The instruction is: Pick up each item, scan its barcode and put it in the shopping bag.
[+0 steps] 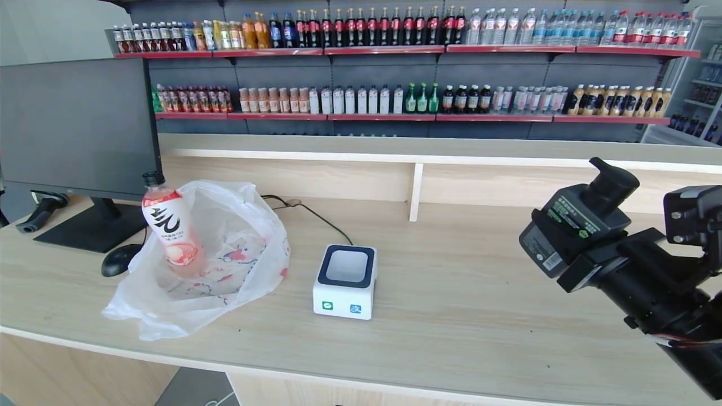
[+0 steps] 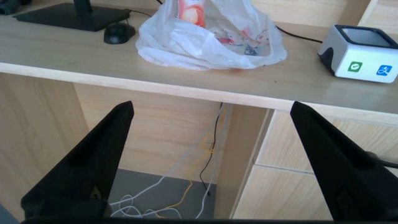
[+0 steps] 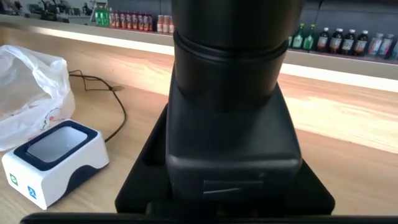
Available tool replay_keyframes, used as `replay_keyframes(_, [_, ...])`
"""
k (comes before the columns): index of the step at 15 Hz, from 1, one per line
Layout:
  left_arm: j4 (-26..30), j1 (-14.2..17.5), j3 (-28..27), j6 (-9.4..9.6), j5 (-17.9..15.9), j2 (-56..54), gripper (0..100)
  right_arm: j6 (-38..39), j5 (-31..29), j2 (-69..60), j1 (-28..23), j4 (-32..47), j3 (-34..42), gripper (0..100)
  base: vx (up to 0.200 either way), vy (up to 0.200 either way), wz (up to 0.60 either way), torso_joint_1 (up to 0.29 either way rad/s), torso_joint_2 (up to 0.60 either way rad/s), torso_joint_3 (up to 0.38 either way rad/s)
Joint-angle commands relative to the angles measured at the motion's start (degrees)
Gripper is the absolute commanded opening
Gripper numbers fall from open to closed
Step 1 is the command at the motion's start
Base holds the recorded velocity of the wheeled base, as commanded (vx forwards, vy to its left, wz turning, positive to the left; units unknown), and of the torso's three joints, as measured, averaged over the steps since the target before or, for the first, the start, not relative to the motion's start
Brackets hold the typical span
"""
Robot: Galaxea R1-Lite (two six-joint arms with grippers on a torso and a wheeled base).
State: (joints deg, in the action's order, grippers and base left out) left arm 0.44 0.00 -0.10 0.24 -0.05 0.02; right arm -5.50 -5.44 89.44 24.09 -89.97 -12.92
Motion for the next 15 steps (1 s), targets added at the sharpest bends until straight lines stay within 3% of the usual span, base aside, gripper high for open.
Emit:
replay_keyframes(1, [0.0,0.0,0.0,0.02,0.0,0.0,100,0.1,0.0,-0.9,-0.6,0.0,0.6,0,0.000,0.000,0.00,0.000,0.00,0.000])
replay_keyframes(4, [0.0,0.0,0.0,0.11,0.0,0.0,100,0.5,0.0,-2.5,-1.3,0.0,1.0,0,0.000,0.000,0.00,0.000,0.00,0.000])
replay_keyframes(15, [0.0,0.1,0.0,-0.24,0.0,0.0,100,0.5,0.0,-3.0,-2.0,0.0,0.8,0,0.000,0.200,0.00,0.002,0.00,0.006])
